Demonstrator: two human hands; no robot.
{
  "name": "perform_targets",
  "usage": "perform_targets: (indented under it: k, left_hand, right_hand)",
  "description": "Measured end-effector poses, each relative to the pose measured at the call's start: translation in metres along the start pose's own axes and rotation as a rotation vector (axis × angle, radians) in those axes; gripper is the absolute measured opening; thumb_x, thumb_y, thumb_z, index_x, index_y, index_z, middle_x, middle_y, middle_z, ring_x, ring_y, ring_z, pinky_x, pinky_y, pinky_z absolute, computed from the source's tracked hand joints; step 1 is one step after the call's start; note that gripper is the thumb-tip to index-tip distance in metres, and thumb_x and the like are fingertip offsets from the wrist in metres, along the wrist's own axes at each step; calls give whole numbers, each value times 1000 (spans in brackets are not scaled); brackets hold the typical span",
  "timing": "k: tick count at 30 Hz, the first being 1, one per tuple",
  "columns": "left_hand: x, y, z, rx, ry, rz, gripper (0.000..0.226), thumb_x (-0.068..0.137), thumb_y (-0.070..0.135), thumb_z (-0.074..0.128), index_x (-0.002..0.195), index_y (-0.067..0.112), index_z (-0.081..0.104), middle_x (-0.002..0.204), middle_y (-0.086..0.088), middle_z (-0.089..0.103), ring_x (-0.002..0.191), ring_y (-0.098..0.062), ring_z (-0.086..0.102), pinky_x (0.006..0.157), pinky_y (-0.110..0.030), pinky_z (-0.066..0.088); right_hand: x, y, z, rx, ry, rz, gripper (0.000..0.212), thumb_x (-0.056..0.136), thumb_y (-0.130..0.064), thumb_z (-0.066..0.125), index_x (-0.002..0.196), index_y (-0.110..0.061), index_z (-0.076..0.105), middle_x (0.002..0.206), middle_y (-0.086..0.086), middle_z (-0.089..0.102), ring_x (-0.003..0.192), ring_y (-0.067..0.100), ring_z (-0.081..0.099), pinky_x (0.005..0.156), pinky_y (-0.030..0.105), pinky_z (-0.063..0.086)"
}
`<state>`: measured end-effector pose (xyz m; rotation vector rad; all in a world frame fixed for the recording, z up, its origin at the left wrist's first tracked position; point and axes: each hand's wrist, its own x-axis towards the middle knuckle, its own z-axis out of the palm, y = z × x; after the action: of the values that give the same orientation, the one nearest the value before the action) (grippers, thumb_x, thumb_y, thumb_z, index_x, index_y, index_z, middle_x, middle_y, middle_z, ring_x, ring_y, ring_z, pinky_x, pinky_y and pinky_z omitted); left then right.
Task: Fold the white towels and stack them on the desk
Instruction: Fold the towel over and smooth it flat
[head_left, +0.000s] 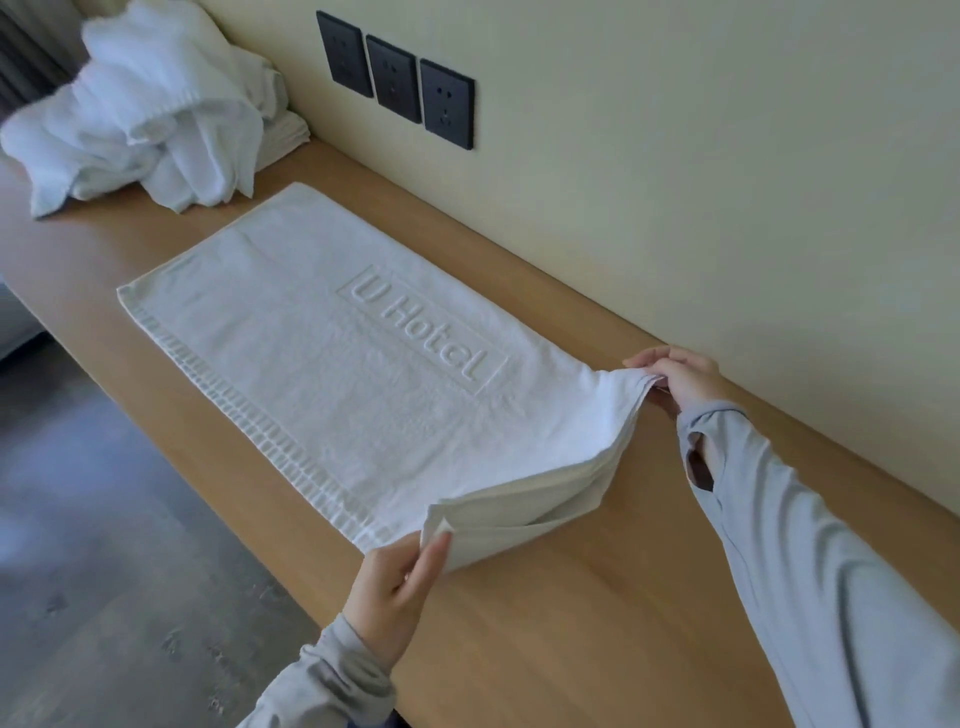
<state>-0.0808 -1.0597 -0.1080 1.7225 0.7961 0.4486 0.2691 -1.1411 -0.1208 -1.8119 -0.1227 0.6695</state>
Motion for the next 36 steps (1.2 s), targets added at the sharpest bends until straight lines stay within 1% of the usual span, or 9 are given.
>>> perform_targets:
  k: [5,8,11,17,20,23,29,33,36]
  left_hand:
    - [23,6,-33,-159,165,-127,57,87,42,57,39,21,34,44,7,28,44,-6,27,47,-18,23]
    - [39,3,-54,-296,205,-192,55,84,40,55,35,22,38,42,5,34,47,-12,34,57,-32,29]
    - [55,2,-78,-391,270,-234,55,76,48,64,41,16,37,46,-4,31,52,-18,31,58,-36,27]
    - [94,-4,-134,-520,311,-248,56,69,50,70,37,26,31,42,8,23,41,-8,24,43,-18,24]
    - [118,-15,-169,-666,310,-276,46,64,51,67,53,10,48,59,-10,38,60,-22,36,59,-33,32]
    - [144,-24,-205,-790,312,-308,54,61,50,67,70,-1,54,88,-21,45,84,-31,40,77,-45,31]
    - [198,-39,-281,-899,334,-328,44,70,33,68,85,-4,52,99,-21,44,89,-31,41,75,-42,36]
    - [231,-59,-329,-892,382,-366,33,72,34,60,82,3,57,93,-17,52,87,-30,49,79,-39,40]
    - [257,-88,-358,-847,406,-419,37,70,42,63,79,7,55,94,-11,50,84,-27,46,71,-34,41]
  right_hand:
    - [6,-45,31,290,-186,21,39,72,22,24,78,6,59,85,18,59,84,29,59,65,28,59]
    - [13,-66,49,11,-249,-102,37,75,30,41,85,1,62,92,15,62,96,29,59,82,30,57]
    - [17,-92,70,-272,-272,-216,29,74,16,67,90,-9,67,96,9,65,96,20,60,91,29,49]
    - [29,-142,133,-542,-172,-415,25,72,8,70,85,-13,69,87,5,69,84,21,64,80,23,53]
    - [35,-169,174,-692,-113,-551,15,80,2,64,85,-11,70,82,5,69,76,20,64,70,23,52]
    - [42,-197,220,-766,-70,-704,5,85,-10,65,85,-11,69,75,3,65,64,1,53,61,8,36]
    - [79,-237,333,-690,-144,-686,13,91,-15,58,93,-5,64,89,11,61,87,18,53,73,25,37]
    - [103,-245,410,-679,-195,-674,16,94,-16,52,81,-7,53,69,1,49,64,10,43,57,12,32]
    - [124,-242,463,-701,-214,-674,14,94,-15,51,80,-14,50,70,-4,49,66,7,44,54,8,31]
